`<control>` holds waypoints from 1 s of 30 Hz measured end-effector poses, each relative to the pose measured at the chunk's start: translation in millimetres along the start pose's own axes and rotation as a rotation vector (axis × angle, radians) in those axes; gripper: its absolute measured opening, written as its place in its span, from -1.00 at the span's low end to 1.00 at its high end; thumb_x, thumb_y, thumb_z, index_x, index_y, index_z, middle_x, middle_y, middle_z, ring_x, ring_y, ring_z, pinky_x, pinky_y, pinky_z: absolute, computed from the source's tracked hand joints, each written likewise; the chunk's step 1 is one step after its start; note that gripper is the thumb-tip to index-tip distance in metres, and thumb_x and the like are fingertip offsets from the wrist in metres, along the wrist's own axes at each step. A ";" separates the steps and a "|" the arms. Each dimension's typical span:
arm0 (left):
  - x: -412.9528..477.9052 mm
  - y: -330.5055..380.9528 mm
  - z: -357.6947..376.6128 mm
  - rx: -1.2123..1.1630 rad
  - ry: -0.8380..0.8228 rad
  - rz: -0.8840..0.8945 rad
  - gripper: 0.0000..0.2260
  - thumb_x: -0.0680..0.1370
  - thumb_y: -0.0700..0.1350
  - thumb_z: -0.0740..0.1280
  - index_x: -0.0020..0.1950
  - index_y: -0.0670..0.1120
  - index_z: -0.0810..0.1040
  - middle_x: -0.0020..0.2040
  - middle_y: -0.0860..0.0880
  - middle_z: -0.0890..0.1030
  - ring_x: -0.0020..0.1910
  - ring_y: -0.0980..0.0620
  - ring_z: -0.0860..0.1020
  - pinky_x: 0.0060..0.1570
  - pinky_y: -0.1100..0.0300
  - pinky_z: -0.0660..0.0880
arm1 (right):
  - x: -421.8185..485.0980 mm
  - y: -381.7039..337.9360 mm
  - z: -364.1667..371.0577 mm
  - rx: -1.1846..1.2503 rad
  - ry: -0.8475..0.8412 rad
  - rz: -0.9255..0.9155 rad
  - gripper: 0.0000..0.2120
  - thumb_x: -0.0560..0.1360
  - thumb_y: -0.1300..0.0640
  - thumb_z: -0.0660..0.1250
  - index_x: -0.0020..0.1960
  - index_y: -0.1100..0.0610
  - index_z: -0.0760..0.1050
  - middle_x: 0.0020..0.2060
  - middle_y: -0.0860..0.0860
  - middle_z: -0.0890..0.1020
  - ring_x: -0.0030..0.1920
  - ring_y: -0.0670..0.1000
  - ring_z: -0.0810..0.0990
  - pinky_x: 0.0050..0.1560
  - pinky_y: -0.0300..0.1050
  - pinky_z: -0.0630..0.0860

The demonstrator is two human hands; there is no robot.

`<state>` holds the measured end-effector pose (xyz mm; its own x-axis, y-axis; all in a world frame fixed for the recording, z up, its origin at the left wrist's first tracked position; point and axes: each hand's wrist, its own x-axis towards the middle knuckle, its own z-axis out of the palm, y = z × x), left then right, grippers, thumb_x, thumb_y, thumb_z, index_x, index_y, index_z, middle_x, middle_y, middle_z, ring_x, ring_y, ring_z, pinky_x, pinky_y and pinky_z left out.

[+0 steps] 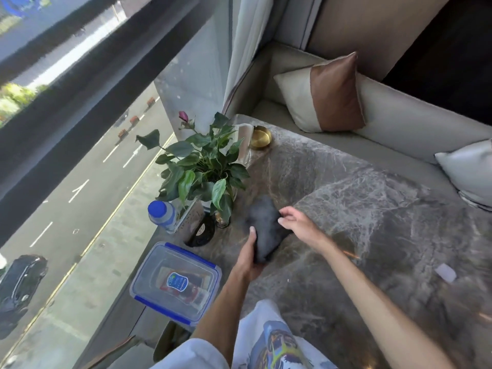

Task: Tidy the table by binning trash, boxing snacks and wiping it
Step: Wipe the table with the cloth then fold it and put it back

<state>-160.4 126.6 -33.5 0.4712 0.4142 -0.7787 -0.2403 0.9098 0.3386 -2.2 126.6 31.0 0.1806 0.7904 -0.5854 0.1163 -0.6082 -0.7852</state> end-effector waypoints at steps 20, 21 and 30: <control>-91.7 -202.5 213.2 2.108 -0.170 0.882 -0.72 0.60 0.08 0.15 0.26 0.12 0.51 0.14 -0.04 0.53 0.18 -0.09 0.53 0.04 -0.01 0.52 | -235.4 162.1 -97.6 1.482 0.242 0.043 -0.48 0.55 -0.29 0.05 0.13 0.12 0.50 0.08 0.10 0.56 0.16 0.09 0.52 0.19 0.01 0.44; -94.5 -223.3 216.5 2.169 -0.177 0.889 -0.69 0.61 0.11 0.11 0.30 0.13 0.49 0.17 -0.04 0.50 0.23 -0.08 0.50 0.07 -0.01 0.52 | -244.5 168.3 -101.8 1.543 0.278 0.011 -0.46 0.54 -0.33 0.05 0.06 0.11 0.51 0.03 0.09 0.57 0.12 0.09 0.54 0.12 0.01 0.49; -115.3 -346.9 253.4 2.433 -0.282 0.921 -0.71 0.43 -0.02 0.42 0.15 0.03 0.64 -0.08 0.00 0.62 -0.11 0.02 0.64 -0.20 0.20 0.59 | -302.2 267.4 -164.8 1.623 0.337 -0.006 -0.54 0.47 -0.31 0.23 -0.17 0.11 0.46 -0.14 0.12 0.55 -0.01 0.13 0.58 0.11 0.04 0.50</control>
<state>83.6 -229.7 72.7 0.9185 0.3184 -0.2347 0.3670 -0.9072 0.2055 135.2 -287.0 31.2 0.3987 0.6104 -0.6845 -0.9171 0.2713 -0.2922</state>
